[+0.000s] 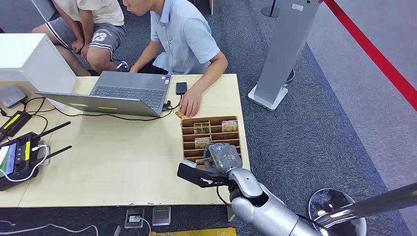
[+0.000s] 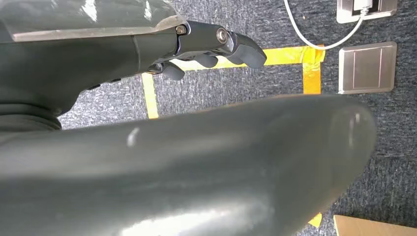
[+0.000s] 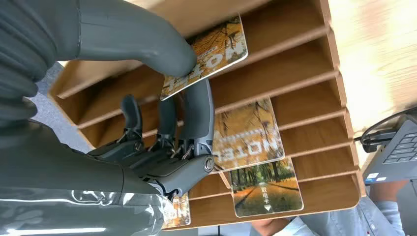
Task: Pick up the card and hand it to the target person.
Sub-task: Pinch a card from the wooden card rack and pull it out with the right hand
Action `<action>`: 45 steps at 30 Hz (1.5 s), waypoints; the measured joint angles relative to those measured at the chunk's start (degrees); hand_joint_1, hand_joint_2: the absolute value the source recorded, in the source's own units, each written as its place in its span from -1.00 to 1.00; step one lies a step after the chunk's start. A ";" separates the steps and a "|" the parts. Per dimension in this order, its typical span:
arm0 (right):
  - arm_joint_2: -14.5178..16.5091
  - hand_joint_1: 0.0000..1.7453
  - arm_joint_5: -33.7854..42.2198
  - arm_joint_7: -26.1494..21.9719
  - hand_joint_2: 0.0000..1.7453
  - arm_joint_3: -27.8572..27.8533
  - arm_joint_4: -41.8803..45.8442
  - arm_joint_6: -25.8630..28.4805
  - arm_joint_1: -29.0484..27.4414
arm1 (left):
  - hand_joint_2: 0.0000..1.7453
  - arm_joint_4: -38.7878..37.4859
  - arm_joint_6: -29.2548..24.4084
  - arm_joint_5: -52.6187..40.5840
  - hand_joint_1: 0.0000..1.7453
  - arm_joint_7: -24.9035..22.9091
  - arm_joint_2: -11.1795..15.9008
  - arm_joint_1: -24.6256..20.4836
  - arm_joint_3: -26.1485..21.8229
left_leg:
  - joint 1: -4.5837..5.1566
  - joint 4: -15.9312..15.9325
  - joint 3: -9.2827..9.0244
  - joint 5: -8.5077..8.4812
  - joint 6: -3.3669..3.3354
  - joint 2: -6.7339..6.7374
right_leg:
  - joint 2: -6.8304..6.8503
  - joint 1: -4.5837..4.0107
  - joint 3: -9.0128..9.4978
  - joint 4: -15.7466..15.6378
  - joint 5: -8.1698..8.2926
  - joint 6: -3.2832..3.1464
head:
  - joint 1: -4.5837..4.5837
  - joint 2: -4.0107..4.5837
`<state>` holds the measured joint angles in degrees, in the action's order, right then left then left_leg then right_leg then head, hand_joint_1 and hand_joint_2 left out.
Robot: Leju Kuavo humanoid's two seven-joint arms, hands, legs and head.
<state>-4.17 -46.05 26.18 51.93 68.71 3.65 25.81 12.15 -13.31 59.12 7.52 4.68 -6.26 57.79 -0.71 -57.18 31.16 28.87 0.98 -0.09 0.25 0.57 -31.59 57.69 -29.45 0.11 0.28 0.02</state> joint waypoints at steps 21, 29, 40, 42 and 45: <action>0.02 0.64 0.33 -0.29 1.00 0.12 -0.53 0.64 0.02 | 1.00 0.00 -0.34 -1.07 -1.00 0.60 0.00 -0.01 0.09 | 0.00 0.00 -0.01 -0.01 0.01 0.00 | 0.00 0.00 0.01 0.00 0.00 0.00 | 0.00 0.00; -0.08 0.64 0.99 0.36 1.00 -0.05 0.21 1.03 0.02 | 1.00 0.00 -0.55 -0.12 -1.00 1.03 0.05 0.08 0.21 | 0.00 0.00 -0.01 -0.03 0.02 0.00 | 0.00 0.00 0.01 0.00 0.01 0.00 | 0.00 0.00; -4.02 0.64 3.25 6.75 1.00 -3.67 15.44 -1.97 0.61 | 1.00 0.00 -0.49 1.32 -1.00 1.48 0.54 0.89 0.28 | 0.00 -0.01 -0.01 -0.03 0.01 0.00 | 0.00 0.00 -0.01 0.00 0.01 0.00 | 0.03 0.00; -4.49 0.64 2.68 6.86 1.00 -4.19 17.59 -1.49 0.61 | 1.00 0.00 -0.45 1.46 -1.00 1.60 0.57 0.91 0.28 | 0.00 -0.01 -0.01 -0.03 0.01 0.01 | -0.01 0.00 -0.01 0.00 0.01 0.00 | -0.01 0.00; -5.06 0.64 2.07 6.79 1.00 -4.79 20.24 -0.90 0.61 | 1.00 0.00 -0.42 1.63 -1.00 1.73 0.57 0.94 0.28 | 0.00 -0.01 -0.01 -0.03 0.01 0.00 | -0.01 0.00 -0.01 0.00 0.01 0.00 | -0.01 0.00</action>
<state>-9.23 -43.98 32.97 47.14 88.95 2.75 26.42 12.15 -13.73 60.76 9.25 5.25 -5.31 58.07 -0.71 -57.19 31.14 28.84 0.99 -0.08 0.24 0.58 -31.60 57.69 -29.44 0.11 0.27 0.02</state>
